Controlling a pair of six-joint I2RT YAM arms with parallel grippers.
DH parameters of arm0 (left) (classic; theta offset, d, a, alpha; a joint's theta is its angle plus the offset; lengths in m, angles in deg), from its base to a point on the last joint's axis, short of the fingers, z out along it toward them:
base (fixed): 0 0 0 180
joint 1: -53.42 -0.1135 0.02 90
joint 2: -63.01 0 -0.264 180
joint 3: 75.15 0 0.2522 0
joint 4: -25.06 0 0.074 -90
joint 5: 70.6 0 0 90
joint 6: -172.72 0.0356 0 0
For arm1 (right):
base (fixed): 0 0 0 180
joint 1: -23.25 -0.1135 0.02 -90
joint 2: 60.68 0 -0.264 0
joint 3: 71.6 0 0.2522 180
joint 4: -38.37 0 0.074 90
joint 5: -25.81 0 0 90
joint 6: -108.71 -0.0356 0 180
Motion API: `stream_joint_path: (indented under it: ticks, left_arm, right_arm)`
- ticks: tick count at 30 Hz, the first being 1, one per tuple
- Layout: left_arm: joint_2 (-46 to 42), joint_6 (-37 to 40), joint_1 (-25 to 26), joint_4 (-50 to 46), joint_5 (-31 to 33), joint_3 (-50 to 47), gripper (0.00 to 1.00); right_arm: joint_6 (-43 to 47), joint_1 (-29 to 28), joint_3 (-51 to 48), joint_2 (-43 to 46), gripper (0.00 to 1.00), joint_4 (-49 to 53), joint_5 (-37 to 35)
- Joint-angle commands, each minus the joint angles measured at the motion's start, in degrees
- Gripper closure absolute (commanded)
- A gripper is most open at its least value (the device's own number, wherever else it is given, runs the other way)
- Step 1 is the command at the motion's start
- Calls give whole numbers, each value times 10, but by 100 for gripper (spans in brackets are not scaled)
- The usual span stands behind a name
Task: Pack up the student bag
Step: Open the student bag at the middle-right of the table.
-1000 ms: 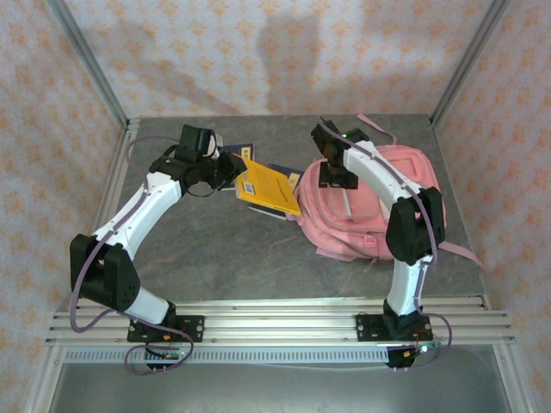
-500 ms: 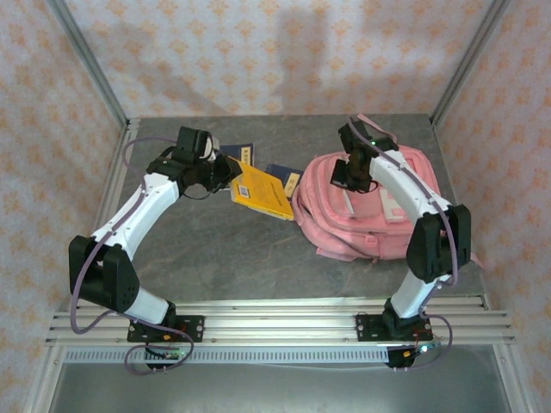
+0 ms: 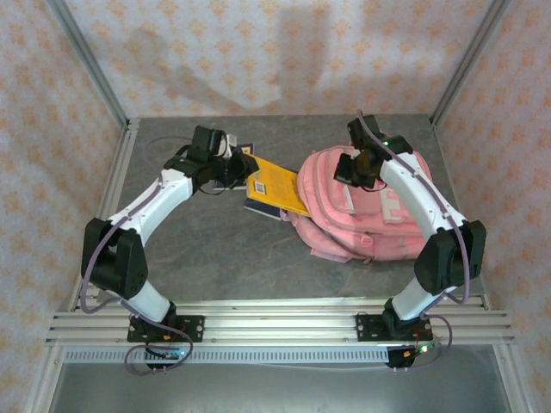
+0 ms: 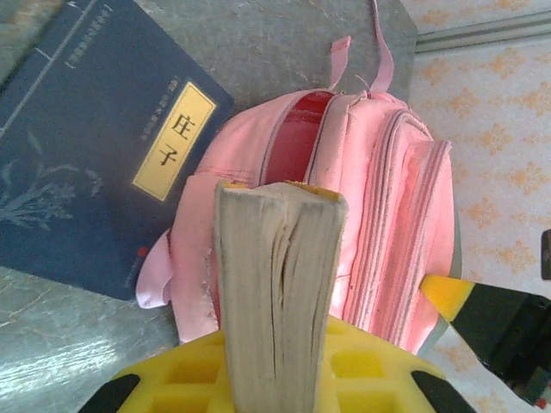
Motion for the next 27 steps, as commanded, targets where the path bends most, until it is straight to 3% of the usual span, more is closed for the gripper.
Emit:
stream_joint_path:
  ticks: [1, 8, 9, 13, 17, 19, 23, 27]
  left_arm:
    - [2, -13, 2, 58, -33, 21, 100]
    - [30, -98, 18, 213, -75, -1, 100]
    - [35, -111, 25, 236, -78, -2, 100]
    - [59, -175, 52, 349, -91, 0, 100]
    - [78, -203, 80, 406, -98, 18, 100]
    - [82, -207, 91, 421, -100, 26, 100]
    - [84, -216, 106, 451, -101, 32, 100]
    - [87, -235, 112, 488, -95, 31, 100]
  right_arm:
    - [4, 2, 33, 32, 100, -6, 29]
    - [6, 6, 27, 33, 99, -2, 48]
    - [7, 6, 28, 34, 94, 2, 39]
    - [11, 4, 52, 30, 51, 44, -35]
    - [16, 1, 93, 25, 36, 83, -102]
    - [20, -1, 105, 23, 33, 82, -84]
    - [19, -8, 122, 14, 30, 66, 25]
    - [30, -30, 144, 2, 28, 62, 63]
